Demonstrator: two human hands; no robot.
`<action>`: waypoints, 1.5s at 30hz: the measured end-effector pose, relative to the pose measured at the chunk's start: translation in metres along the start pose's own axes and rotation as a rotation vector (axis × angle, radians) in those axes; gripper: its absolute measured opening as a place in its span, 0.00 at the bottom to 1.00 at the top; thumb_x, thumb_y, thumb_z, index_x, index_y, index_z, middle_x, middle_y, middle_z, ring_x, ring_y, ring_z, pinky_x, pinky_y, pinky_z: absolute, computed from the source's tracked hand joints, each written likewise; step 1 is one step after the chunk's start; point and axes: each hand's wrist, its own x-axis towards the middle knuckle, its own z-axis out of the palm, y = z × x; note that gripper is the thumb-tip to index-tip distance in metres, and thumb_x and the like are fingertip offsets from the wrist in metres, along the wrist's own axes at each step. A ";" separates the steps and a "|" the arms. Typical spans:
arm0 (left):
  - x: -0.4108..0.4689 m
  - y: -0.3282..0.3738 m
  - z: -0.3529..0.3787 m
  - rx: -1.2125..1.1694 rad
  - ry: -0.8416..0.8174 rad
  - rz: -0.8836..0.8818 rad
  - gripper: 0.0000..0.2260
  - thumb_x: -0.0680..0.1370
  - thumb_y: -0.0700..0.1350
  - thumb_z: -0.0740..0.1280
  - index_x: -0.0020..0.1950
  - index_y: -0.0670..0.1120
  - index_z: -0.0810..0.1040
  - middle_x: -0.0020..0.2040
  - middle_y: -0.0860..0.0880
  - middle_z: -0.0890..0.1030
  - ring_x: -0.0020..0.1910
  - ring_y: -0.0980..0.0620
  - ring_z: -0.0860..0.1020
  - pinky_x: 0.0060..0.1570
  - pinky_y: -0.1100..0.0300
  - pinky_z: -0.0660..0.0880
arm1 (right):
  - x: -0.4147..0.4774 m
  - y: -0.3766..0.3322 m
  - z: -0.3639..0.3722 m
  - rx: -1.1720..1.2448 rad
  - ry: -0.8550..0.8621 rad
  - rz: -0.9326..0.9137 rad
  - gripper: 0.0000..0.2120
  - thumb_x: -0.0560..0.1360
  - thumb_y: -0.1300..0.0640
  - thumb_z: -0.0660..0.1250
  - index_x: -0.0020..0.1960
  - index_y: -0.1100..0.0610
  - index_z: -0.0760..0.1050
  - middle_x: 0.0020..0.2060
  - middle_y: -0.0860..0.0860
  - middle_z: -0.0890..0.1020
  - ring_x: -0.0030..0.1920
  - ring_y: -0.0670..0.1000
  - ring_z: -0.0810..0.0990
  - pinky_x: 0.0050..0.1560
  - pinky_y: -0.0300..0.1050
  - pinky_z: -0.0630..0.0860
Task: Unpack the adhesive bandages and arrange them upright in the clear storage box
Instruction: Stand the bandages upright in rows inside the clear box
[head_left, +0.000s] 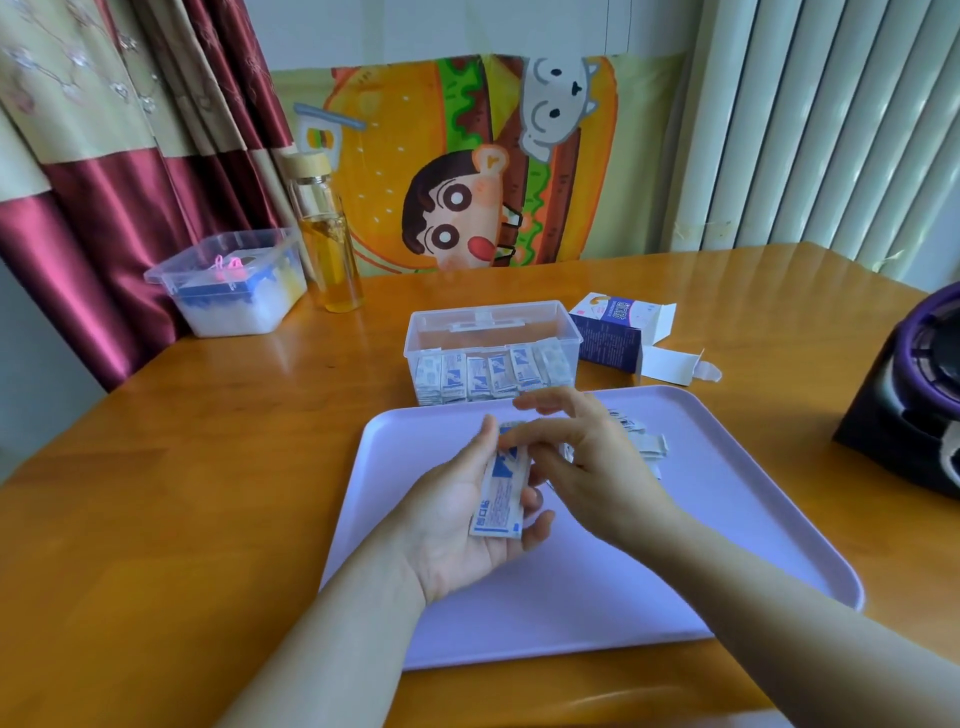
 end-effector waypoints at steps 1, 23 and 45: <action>0.000 -0.001 -0.002 0.010 0.003 0.010 0.14 0.79 0.52 0.59 0.51 0.43 0.78 0.36 0.46 0.78 0.29 0.54 0.73 0.31 0.60 0.77 | 0.001 0.001 -0.001 0.014 -0.043 0.004 0.17 0.76 0.68 0.60 0.48 0.51 0.83 0.57 0.43 0.71 0.61 0.47 0.71 0.56 0.40 0.75; 0.011 0.024 -0.022 -0.200 0.137 0.139 0.13 0.80 0.41 0.58 0.60 0.39 0.76 0.32 0.50 0.72 0.25 0.58 0.66 0.24 0.68 0.69 | 0.050 0.054 -0.059 -0.447 -0.479 0.311 0.03 0.71 0.54 0.71 0.44 0.52 0.82 0.43 0.44 0.84 0.46 0.48 0.81 0.42 0.38 0.77; 0.017 0.029 -0.014 -0.195 0.135 0.145 0.13 0.80 0.41 0.57 0.60 0.40 0.76 0.33 0.50 0.73 0.28 0.58 0.65 0.24 0.68 0.69 | 0.052 0.073 -0.070 0.089 -0.457 0.695 0.05 0.70 0.59 0.73 0.44 0.59 0.80 0.45 0.56 0.85 0.48 0.55 0.83 0.55 0.49 0.79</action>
